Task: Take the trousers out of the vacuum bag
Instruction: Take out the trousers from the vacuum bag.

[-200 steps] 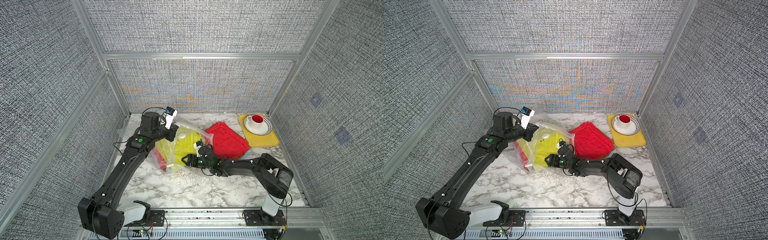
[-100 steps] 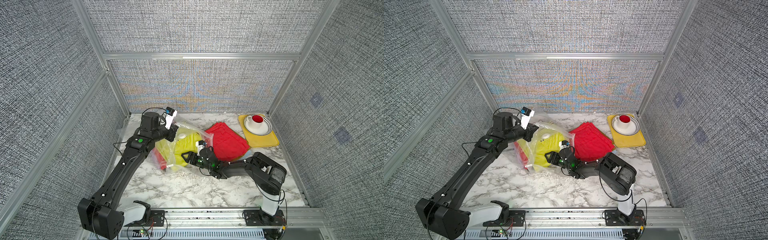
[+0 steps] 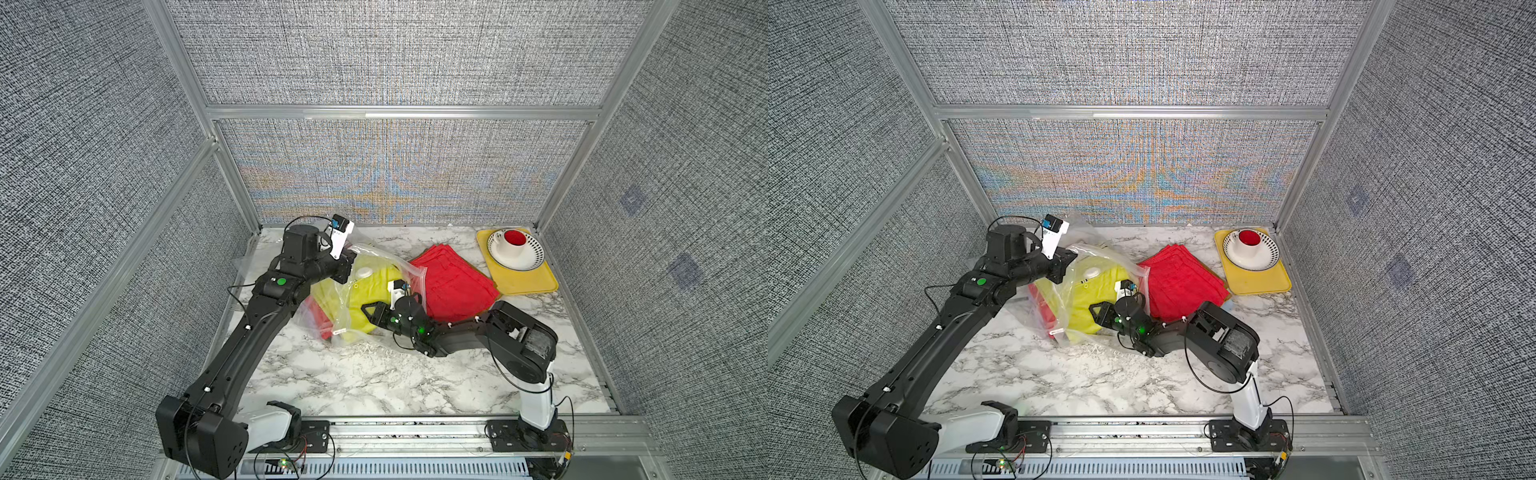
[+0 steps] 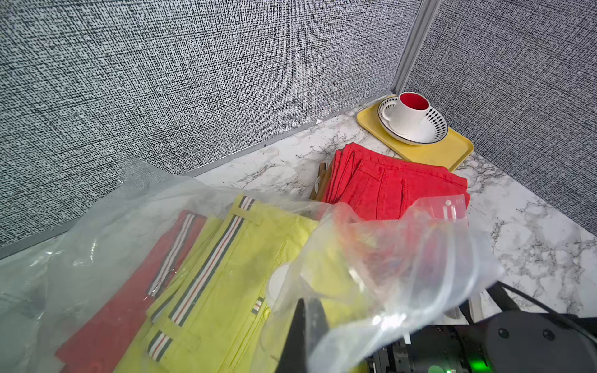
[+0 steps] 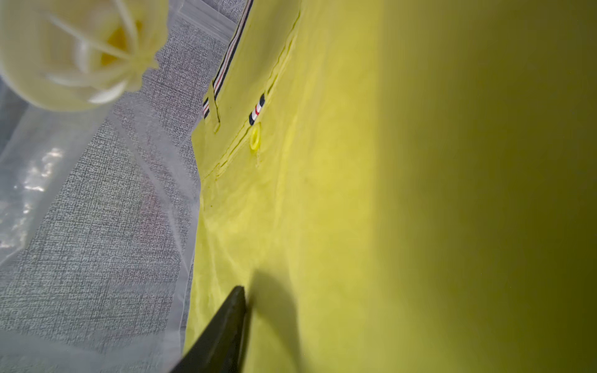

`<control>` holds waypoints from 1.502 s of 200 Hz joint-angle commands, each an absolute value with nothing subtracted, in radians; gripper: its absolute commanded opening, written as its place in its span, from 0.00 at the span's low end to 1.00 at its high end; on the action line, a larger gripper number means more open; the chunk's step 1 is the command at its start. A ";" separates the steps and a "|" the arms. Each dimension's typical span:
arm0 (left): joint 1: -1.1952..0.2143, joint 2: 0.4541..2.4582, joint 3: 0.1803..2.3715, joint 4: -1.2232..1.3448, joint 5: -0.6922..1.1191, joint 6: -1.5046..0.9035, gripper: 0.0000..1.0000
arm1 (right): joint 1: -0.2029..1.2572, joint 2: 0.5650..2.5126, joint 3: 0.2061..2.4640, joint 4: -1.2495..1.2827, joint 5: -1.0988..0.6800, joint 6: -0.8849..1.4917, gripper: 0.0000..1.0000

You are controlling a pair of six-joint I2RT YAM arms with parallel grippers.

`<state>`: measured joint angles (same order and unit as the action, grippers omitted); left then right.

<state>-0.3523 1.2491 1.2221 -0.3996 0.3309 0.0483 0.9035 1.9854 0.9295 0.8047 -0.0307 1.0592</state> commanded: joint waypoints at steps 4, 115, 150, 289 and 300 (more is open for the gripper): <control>-0.353 1.252 1.221 -0.368 0.324 0.049 0.00 | 0.907 1.972 0.930 0.865 -0.029 1.032 0.24; -0.353 1.286 1.219 -0.355 0.314 0.045 0.00 | 1.029 1.773 1.134 0.292 0.192 0.536 0.00; -0.353 1.299 1.213 -0.349 0.314 0.043 0.00 | 1.029 1.661 1.086 0.223 0.232 0.458 0.00; -0.353 1.372 1.168 -0.313 0.259 0.044 0.00 | 1.025 1.196 1.092 0.042 -0.018 0.173 0.00; -0.353 1.376 1.164 -0.313 0.250 0.048 0.00 | 1.022 1.164 1.092 0.039 -0.020 0.170 0.00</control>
<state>-0.3523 1.3678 1.1706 -0.3344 0.2836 0.0444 1.0248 1.2221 1.0851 -0.0692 0.0166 0.2230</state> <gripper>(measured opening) 0.049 0.126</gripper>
